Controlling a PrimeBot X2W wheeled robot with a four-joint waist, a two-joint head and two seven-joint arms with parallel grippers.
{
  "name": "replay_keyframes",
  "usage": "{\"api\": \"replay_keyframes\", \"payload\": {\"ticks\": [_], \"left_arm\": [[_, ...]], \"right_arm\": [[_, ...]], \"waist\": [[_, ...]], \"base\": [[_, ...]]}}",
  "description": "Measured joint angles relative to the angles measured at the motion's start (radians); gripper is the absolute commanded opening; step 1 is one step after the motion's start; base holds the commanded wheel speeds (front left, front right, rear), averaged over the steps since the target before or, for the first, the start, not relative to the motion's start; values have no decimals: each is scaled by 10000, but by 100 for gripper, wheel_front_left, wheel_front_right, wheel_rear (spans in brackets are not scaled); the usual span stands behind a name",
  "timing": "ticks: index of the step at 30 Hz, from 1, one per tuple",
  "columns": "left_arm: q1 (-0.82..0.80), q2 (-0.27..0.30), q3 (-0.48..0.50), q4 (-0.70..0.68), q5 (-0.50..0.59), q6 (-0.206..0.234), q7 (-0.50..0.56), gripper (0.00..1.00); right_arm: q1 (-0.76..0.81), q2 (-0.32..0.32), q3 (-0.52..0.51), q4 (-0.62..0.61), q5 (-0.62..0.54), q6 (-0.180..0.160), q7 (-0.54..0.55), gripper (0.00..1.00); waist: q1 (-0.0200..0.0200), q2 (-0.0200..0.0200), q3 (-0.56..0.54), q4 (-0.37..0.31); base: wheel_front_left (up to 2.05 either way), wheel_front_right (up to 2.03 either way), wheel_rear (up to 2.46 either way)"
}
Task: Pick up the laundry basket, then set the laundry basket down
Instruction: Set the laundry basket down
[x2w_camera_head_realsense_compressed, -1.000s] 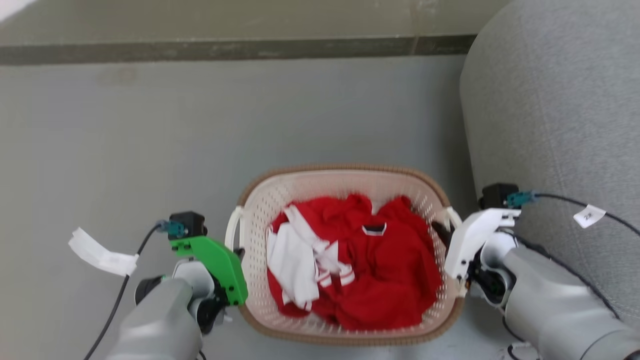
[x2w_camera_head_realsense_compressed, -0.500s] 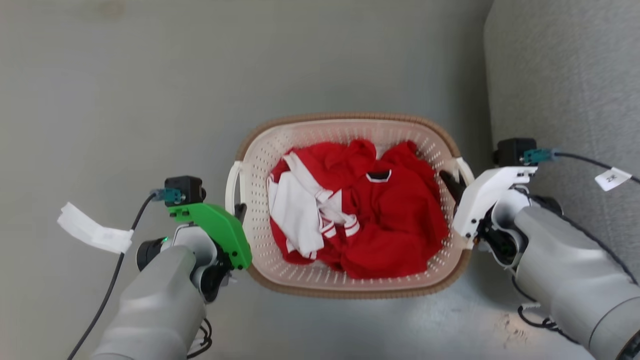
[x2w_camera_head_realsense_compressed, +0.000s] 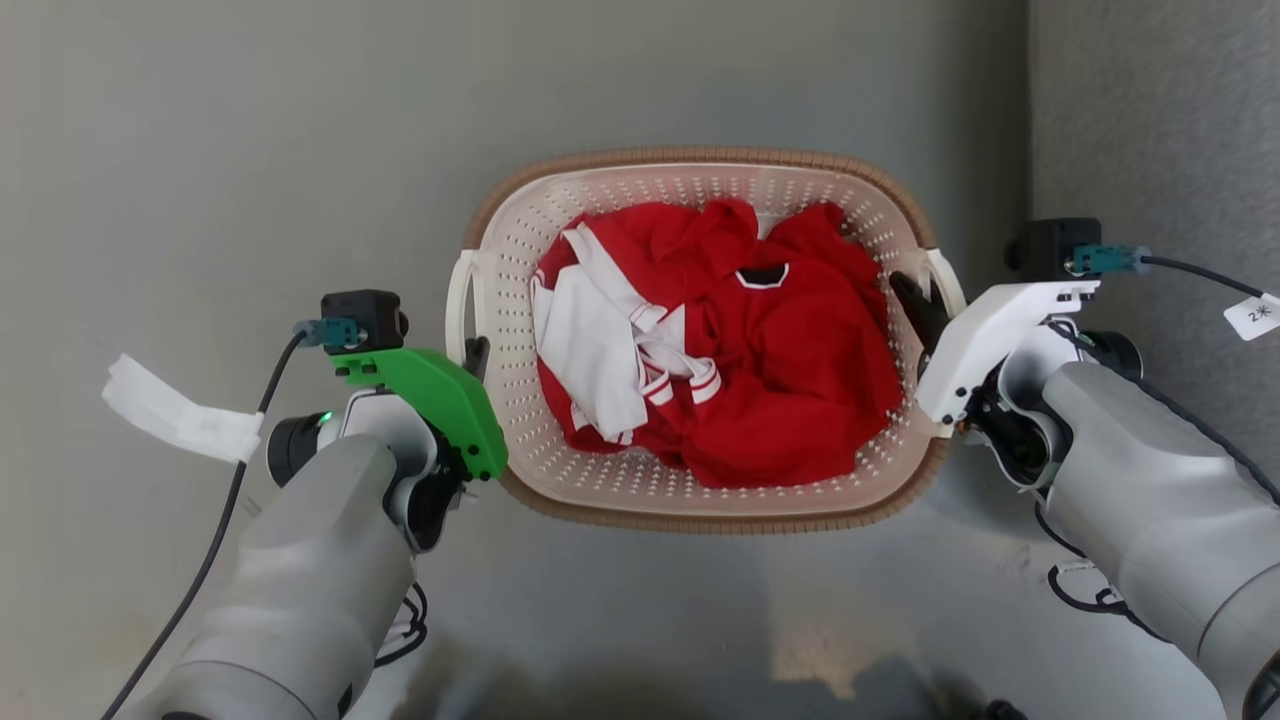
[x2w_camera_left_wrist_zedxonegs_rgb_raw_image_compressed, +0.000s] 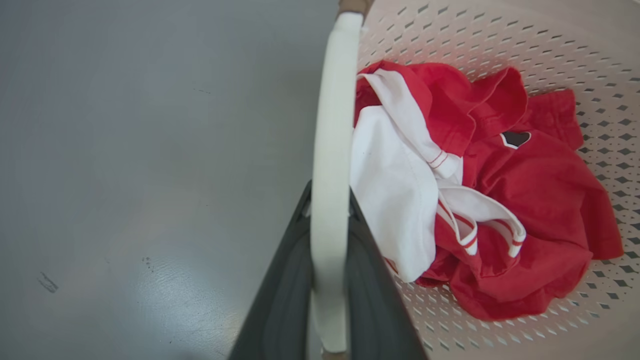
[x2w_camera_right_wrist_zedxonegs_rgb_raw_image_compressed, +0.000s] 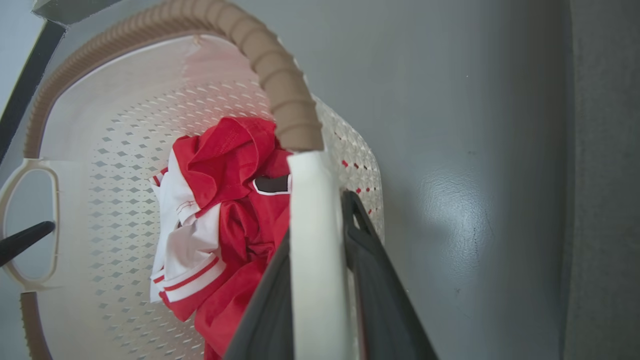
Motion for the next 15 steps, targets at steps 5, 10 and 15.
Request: {"api": "replay_keyframes", "payload": {"ticks": [5,10,15], "left_arm": [[-151,6,-81,-107,-115,115,-105,0],[-476,6,-90,-186,-290,245,-316,0],[-714,4,-186,-320,-326,336,-506,0]], "right_arm": [[-128,-109,79,-71,8,0,-163,0],[-453,-213,127,-171,10,0,-449,0],[-686,-370,207,-247,8,0,-658,0]], "waist": [[0,-1,601,-12],[1,-1,1157,-8],[1,0,1651,37]], "base": [[0,0,0],[0,0,0],[0,0,0]]}}
